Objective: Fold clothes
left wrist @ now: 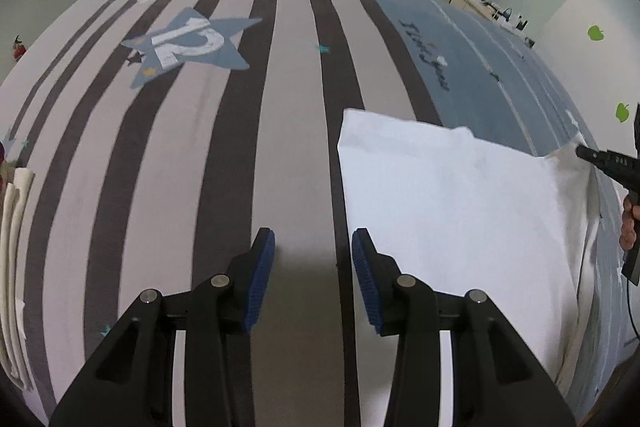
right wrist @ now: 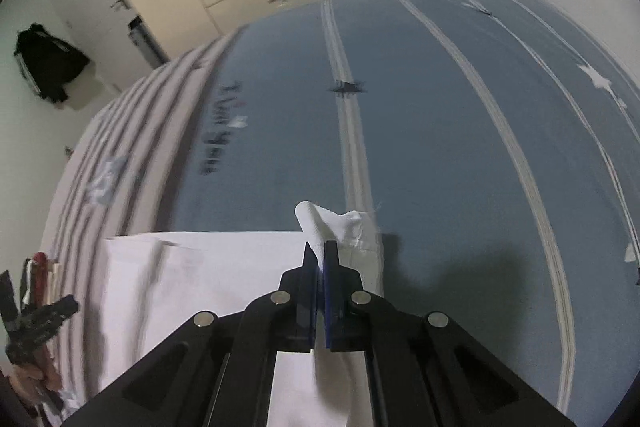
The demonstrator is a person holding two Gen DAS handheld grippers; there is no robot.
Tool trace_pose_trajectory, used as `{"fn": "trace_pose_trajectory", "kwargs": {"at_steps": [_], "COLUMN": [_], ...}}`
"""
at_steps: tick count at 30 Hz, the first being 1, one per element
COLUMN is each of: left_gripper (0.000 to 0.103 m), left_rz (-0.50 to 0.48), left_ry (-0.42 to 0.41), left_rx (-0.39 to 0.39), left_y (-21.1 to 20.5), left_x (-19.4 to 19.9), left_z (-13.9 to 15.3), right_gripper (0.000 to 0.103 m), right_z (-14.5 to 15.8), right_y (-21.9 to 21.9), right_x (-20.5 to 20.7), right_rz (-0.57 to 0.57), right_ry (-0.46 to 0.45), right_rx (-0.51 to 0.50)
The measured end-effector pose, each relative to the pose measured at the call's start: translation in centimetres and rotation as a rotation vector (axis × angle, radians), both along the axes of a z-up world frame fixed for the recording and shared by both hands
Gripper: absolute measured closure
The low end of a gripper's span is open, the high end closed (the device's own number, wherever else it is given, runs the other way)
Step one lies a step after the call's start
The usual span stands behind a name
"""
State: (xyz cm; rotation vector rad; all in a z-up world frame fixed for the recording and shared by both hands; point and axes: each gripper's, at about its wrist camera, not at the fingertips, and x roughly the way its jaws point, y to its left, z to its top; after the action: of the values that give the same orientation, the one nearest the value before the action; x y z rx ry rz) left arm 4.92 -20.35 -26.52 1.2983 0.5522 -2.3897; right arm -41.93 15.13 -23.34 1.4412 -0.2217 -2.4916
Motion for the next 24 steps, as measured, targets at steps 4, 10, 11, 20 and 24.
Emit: {"fn": "trace_pose_trajectory", "kwargs": {"at_steps": [4, 10, 11, 20, 24], "left_gripper": [0.066, 0.066, 0.066, 0.066, 0.066], "left_rz": [-0.006, -0.007, -0.007, 0.000, 0.002], "left_ry": [0.020, 0.020, 0.015, 0.001, 0.012], "left_rx": [-0.005, 0.013, 0.010, 0.048, 0.070], "left_y": [-0.5, -1.1, -1.1, -0.6, -0.3], "left_x": [0.9, 2.8, 3.1, 4.9, 4.2], "left_z": [1.3, 1.3, 1.1, -0.4, -0.3], "right_gripper": [0.101, 0.097, 0.097, 0.053, 0.053], "right_z": [0.1, -2.6, -3.0, 2.4, 1.0], "right_y": [-6.1, -11.6, -11.8, -7.2, -5.8], "right_x": [-1.1, -2.7, -2.9, -1.5, 1.0], "right_rz": [0.036, 0.026, 0.019, 0.015, 0.052], "right_ry": [-0.012, -0.058, -0.064, 0.098, 0.025], "right_rx": [0.016, 0.081, 0.093, 0.020, 0.017]}}
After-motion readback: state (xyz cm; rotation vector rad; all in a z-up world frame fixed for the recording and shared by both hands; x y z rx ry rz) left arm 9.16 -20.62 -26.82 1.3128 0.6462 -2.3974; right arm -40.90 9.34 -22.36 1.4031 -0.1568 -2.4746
